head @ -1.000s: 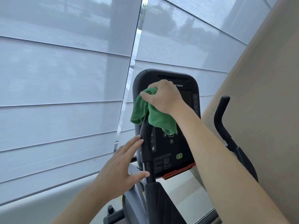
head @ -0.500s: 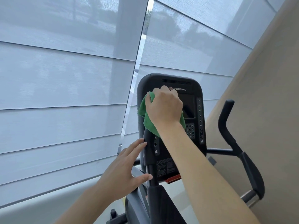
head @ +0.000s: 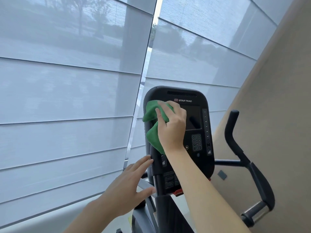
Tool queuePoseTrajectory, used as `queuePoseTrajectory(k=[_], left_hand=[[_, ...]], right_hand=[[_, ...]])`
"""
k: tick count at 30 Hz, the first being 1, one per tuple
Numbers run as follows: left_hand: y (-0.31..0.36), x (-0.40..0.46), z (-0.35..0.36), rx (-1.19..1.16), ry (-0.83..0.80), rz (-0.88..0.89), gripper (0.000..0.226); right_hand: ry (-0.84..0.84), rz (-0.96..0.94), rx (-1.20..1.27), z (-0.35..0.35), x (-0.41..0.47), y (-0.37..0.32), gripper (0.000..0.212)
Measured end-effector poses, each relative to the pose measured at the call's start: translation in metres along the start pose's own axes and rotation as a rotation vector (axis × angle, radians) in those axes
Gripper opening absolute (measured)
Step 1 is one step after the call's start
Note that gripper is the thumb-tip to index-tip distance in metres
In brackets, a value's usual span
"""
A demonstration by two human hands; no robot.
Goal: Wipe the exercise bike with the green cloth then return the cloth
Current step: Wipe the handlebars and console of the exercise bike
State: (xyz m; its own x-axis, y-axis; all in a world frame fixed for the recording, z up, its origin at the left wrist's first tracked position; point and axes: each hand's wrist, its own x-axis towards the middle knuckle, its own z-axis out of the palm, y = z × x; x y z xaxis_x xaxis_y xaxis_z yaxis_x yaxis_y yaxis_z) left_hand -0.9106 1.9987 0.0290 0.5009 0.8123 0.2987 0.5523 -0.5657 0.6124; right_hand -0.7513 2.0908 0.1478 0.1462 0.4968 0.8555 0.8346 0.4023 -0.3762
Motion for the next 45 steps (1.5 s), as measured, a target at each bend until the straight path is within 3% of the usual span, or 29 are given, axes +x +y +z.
queuePoseTrajectory(k=[4,10,14,26,37,39,45], left_hand=[[-0.002,-0.013,-0.004,-0.004,-0.016,0.008,0.070],[-0.009,-0.019,-0.018,-0.006,-0.035,-0.004,0.051],[-0.018,-0.018,-0.025,0.004,-0.021,-0.012,0.053],[-0.015,-0.014,-0.045,-0.060,-0.010,0.008,0.040],[-0.017,-0.020,-0.049,-0.098,0.013,0.065,0.040],[-0.016,-0.019,-0.052,-0.071,0.021,0.071,0.040],[-0.012,-0.010,-0.056,-0.025,0.057,0.092,0.040]], right_hand=[[-0.063,-0.172,-0.151,-0.007,-0.014,0.010,0.030],[-0.250,-0.179,-0.302,-0.019,-0.031,-0.002,0.049],[-0.361,-0.204,-0.419,-0.028,-0.050,-0.006,0.064],[-0.517,-0.137,-0.210,-0.054,-0.085,-0.007,0.036],[-0.784,-0.067,-0.207,-0.084,-0.085,-0.011,0.051],[-0.729,-0.065,-0.181,-0.091,-0.078,-0.011,0.048],[-0.313,-0.082,-0.067,-0.092,-0.048,-0.018,0.056]])
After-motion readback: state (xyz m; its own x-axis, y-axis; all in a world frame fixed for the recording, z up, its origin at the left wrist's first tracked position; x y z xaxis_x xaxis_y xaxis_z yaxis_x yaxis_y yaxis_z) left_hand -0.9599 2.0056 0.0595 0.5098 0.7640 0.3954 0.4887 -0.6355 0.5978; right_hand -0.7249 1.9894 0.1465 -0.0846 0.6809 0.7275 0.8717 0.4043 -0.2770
